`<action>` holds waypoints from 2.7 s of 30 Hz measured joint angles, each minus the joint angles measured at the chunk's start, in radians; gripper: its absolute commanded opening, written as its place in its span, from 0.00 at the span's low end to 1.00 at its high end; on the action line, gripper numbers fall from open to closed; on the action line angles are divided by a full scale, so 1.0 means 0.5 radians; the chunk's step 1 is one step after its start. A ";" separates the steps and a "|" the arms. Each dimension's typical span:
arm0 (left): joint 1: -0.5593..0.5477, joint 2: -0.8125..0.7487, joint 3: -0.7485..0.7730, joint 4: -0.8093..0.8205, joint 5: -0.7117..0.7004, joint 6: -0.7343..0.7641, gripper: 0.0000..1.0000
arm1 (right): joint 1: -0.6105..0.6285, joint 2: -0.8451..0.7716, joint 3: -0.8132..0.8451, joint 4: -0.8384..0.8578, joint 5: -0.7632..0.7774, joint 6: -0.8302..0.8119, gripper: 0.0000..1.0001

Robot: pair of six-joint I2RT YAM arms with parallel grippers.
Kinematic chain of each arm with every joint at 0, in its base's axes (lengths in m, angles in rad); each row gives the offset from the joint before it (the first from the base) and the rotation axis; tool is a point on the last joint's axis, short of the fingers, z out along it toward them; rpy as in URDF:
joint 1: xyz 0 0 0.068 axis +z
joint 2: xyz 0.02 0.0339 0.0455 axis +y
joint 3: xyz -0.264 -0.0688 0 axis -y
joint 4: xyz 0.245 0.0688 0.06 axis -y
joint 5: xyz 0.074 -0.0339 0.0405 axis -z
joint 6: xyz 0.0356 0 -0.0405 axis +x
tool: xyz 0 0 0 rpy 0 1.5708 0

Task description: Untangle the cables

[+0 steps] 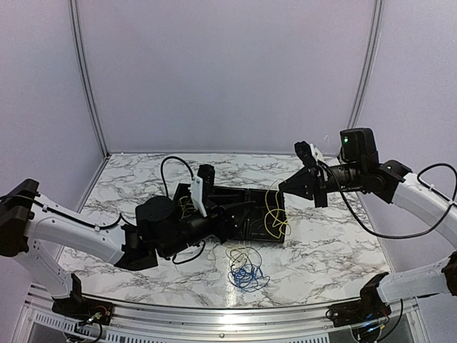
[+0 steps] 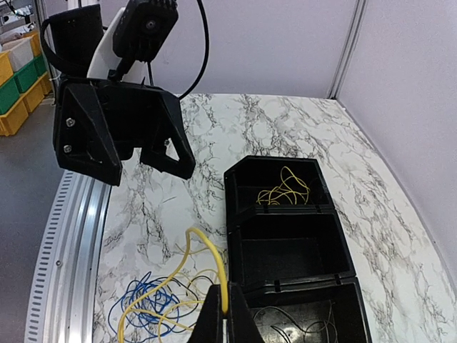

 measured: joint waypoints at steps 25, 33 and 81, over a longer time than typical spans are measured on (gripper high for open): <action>0.124 0.233 0.156 -0.166 0.197 0.092 0.00 | 0.028 -0.030 -0.247 0.076 0.212 -0.074 0.00; 0.121 -0.017 0.106 -0.399 0.172 0.202 0.00 | 0.089 -0.035 -0.341 0.428 0.451 0.011 0.04; 0.753 -0.587 0.622 -2.193 -0.453 0.807 0.00 | -0.035 -0.061 -0.678 0.687 1.164 -0.203 0.28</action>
